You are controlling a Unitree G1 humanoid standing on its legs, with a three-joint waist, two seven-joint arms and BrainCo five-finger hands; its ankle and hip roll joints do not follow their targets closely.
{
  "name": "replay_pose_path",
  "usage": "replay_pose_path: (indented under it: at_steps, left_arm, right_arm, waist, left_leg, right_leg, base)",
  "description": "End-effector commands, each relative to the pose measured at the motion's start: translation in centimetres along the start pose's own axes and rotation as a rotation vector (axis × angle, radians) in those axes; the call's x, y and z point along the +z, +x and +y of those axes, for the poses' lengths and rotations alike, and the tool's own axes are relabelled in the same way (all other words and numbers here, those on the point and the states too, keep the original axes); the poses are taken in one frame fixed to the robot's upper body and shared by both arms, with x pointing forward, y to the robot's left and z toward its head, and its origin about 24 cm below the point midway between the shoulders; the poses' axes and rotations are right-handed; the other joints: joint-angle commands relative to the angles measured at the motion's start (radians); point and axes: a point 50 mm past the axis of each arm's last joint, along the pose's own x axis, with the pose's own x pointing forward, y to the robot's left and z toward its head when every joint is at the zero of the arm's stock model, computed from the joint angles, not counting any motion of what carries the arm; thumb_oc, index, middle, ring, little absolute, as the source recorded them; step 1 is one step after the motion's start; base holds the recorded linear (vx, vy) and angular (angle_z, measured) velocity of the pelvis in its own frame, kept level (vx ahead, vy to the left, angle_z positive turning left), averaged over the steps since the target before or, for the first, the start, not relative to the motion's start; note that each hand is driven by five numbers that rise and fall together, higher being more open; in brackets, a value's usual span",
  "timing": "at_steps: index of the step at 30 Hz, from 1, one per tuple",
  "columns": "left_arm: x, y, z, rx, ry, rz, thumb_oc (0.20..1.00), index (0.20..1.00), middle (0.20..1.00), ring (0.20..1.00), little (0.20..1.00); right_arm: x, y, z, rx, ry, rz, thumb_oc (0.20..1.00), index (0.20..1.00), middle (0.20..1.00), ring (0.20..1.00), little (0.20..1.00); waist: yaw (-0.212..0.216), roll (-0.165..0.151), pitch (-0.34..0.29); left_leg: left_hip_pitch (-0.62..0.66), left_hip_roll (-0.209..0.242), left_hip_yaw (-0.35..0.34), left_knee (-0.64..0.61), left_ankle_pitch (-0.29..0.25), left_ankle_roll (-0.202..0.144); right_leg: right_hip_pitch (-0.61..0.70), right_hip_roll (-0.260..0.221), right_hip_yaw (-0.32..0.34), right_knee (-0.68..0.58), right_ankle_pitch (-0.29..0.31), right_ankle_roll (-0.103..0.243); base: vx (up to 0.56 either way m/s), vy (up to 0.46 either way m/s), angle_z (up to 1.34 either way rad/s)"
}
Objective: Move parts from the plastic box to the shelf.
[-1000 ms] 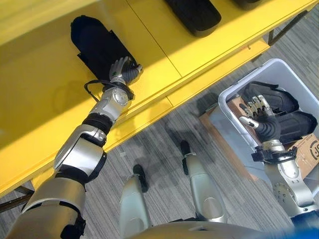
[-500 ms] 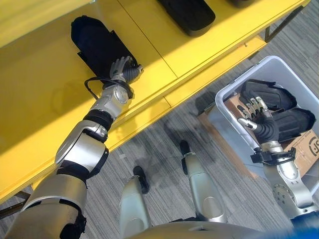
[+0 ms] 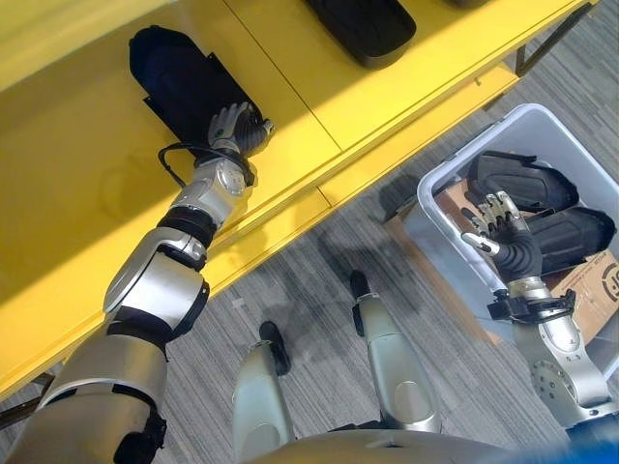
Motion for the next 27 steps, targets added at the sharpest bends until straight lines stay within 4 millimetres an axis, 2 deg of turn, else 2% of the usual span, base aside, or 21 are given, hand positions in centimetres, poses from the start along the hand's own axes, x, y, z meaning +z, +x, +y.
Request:
replay_pose_path:
  at_steps: [1, 2, 3, 11, 20, 21, 27]
  left_arm:
    - [-1.6, 0.0, 1.4, 0.033, 0.025, 0.037, 0.200, 0.200, 0.200, 0.200, 0.200]
    - [-1.7, 0.0, 1.4, 0.034, 0.029, 0.038, 0.200, 0.200, 0.200, 0.200, 0.200]
    - [-1.8, 0.0, 1.3, 0.029, 0.034, 0.040, 1.000, 1.000, 1.000, 1.000, 1.000]
    - [-1.8, -0.3, 1.8, 0.019, 0.108, -0.014, 1.000, 1.000, 1.000, 1.000, 1.000]
    - [-3.3, -1.2, 2.0, -0.002, 0.156, -0.020, 1.000, 1.000, 1.000, 1.000, 1.000]
    - [-3.1, -1.2, 2.6, 0.019, 0.157, -0.039, 1.000, 1.000, 1.000, 1.000, 1.000]
    - [-2.4, -1.3, 3.9, 0.056, 0.169, -0.106, 1.000, 1.000, 1.000, 1.000, 1.000]
  right_arm:
    - [2.5, -0.1, -0.7, 0.008, -0.038, -0.112, 1.000, 1.000, 1.000, 1.000, 1.000]
    - [2.5, -0.1, -0.7, 0.008, -0.038, -0.113, 1.000, 1.000, 1.000, 1.000, 1.000]
    - [2.5, -0.1, -0.7, 0.008, -0.038, -0.114, 1.000, 1.000, 1.000, 1.000, 1.000]
    - [2.5, -0.2, -0.9, -0.003, -0.039, -0.116, 1.000, 1.000, 1.000, 1.000, 1.000]
    - [2.3, -0.1, -0.9, -0.001, -0.027, -0.110, 1.000, 1.000, 1.000, 1.000, 1.000]
    - [2.3, -0.1, -0.9, -0.001, -0.029, -0.110, 1.000, 1.000, 1.000, 1.000, 1.000]
    - [2.4, 0.0, -1.1, -0.008, -0.036, -0.114, 1.000, 1.000, 1.000, 1.000, 1.000]
  waist:
    - [0.009, -0.015, -0.018]
    - [0.010, -0.016, -0.017]
    - [0.010, -0.016, -0.016]
    - [0.018, -0.010, -0.015]
    - [0.036, -0.004, -0.012]
    - [0.038, -0.005, -0.010]
    - [0.046, -0.002, -0.009]
  left_leg:
    - [-0.039, 0.046, -0.132, -0.008, 0.058, -0.037]
    - [-0.041, 0.046, -0.133, -0.006, 0.057, -0.037]
    - [-0.041, 0.046, -0.134, -0.005, 0.057, -0.037]
    - [-0.044, 0.041, -0.136, -0.002, 0.055, -0.034]
    - [-0.043, 0.037, -0.140, 0.005, 0.052, -0.031]
    - [-0.057, 0.033, -0.140, 0.000, 0.081, -0.027]
    - [-0.054, 0.031, -0.143, 0.000, 0.080, -0.026]
  right_leg:
    - [0.049, -0.057, 0.031, 0.006, -0.016, 0.049]
    - [0.049, -0.056, 0.031, 0.007, -0.016, 0.048]
    - [0.050, -0.056, 0.030, 0.007, -0.017, 0.048]
    - [0.052, -0.058, 0.030, 0.008, -0.018, 0.048]
    - [0.062, -0.061, 0.026, 0.011, -0.021, 0.046]
    - [0.052, -0.063, 0.027, 0.002, 0.006, 0.043]
    - [0.056, -0.065, 0.025, 0.001, 0.008, 0.043]
  base:
    - [0.00, 0.000, 0.00]
    - [0.00, 0.000, 0.00]
    - [0.00, 0.000, 0.00]
    - [0.00, 0.000, 0.00]
    - [-0.01, 0.001, 0.01]
    - [-0.09, 0.000, 0.04]
    - [-0.02, 0.000, 0.01]
